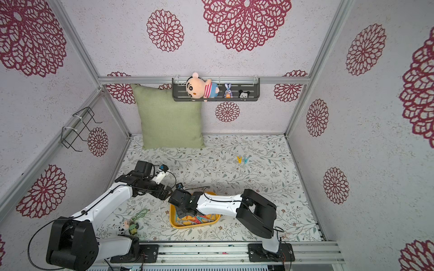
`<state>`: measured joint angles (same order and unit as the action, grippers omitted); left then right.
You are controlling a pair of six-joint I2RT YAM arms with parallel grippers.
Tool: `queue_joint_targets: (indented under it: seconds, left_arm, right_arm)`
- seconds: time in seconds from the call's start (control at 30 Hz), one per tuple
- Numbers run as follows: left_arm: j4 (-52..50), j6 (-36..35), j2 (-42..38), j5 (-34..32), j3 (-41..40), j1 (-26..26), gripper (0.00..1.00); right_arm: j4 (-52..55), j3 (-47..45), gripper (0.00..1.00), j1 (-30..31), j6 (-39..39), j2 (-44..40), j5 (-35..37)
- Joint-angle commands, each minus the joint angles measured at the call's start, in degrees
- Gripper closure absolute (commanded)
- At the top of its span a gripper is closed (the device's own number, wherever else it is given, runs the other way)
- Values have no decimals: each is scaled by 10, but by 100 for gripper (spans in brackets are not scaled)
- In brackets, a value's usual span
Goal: Take the clothespins out of the storage box
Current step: Pick up the clothespin from the storage box.
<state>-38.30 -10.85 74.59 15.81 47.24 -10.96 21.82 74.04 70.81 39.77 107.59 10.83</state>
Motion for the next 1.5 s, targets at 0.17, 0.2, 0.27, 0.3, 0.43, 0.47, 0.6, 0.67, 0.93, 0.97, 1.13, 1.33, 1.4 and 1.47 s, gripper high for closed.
queue_joint_targets:
  seconds: [0.17,0.2,0.27,0.3,0.43,0.47,0.6,0.67,0.93,0.97,1.13,1.33,1.4,1.47]
  left_arm:
    - [11,0,-6,6,3,4,2]
    - [12,0,-6,6,2,4,2]
    - [12,0,-5,5,2,4,2]
    - [12,0,-4,4,3,3,2]
    - [13,-2,1,4,1,4,2]
    - [13,-2,2,3,0,4,2]
    - [13,-1,14,-2,2,4,2]
    - [13,0,17,-4,3,4,2]
    - [9,6,31,-5,13,10,1]
    - [8,6,32,-5,15,9,2]
    - [6,5,37,-4,19,9,2]
    - [8,2,43,-9,13,9,2]
    - [10,1,43,-10,12,9,2]
    - [10,1,43,-11,13,9,2]
  right_arm:
    - [37,1,75,-4,21,-1,17]
    - [35,-3,74,-4,22,-1,13]
    - [34,-9,74,-4,24,-1,8]
    - [33,-11,74,-3,25,-1,4]
    - [28,-21,71,-4,30,4,-1]
    - [28,-21,70,-5,31,7,-3]
    - [26,-17,69,-6,33,16,-9]
    - [26,-13,68,-10,32,21,-15]
    - [59,13,86,-31,32,28,-10]
    - [63,16,89,-33,30,25,-8]
    - [77,19,95,-34,25,-13,1]
    - [67,-11,98,-34,25,-61,-13]
    - [62,-19,98,-34,25,-73,-13]
    - [59,-24,99,-34,28,-83,-10]
